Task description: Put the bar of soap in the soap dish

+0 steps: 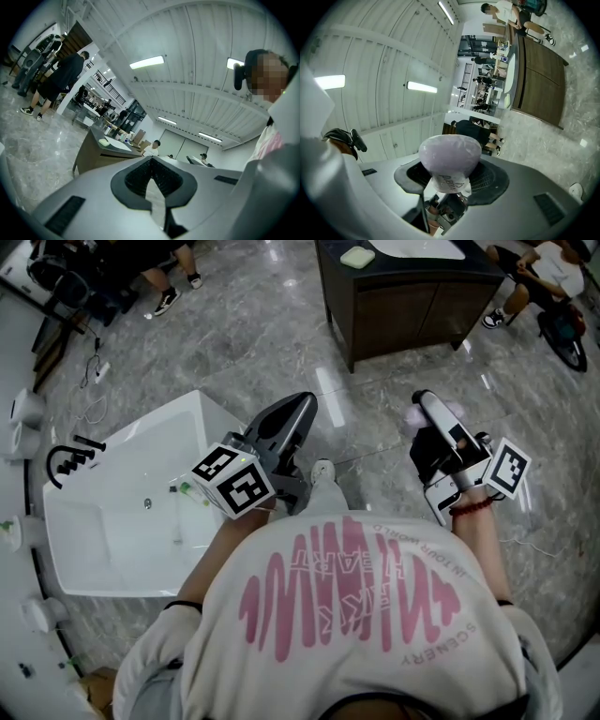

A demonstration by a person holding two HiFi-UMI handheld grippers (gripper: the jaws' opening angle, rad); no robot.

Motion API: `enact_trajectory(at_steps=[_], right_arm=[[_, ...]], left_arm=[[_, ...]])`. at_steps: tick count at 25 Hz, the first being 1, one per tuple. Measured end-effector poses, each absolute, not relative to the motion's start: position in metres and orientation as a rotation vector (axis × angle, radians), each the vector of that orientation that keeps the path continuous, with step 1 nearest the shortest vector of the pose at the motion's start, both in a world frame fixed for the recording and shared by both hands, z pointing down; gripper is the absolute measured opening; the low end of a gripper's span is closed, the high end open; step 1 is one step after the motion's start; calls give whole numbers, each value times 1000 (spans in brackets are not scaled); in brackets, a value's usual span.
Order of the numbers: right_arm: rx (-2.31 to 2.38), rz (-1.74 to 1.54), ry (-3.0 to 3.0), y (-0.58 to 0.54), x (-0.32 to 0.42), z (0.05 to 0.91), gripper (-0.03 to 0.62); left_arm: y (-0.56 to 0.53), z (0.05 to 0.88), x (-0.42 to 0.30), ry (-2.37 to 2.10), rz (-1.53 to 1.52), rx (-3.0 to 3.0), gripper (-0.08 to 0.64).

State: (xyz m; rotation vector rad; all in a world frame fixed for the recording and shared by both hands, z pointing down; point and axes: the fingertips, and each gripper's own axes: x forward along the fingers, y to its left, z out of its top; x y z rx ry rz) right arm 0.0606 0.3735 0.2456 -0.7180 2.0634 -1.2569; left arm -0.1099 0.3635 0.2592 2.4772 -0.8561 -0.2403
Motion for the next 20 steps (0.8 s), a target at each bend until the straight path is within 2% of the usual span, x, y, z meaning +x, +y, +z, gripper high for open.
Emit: enact_trajectory(at_steps=[20], right_arm=[[-757,-1292,2072,209,5,248,216]], left_arm=[[205,259,-154,-829,-208,2477,0]])
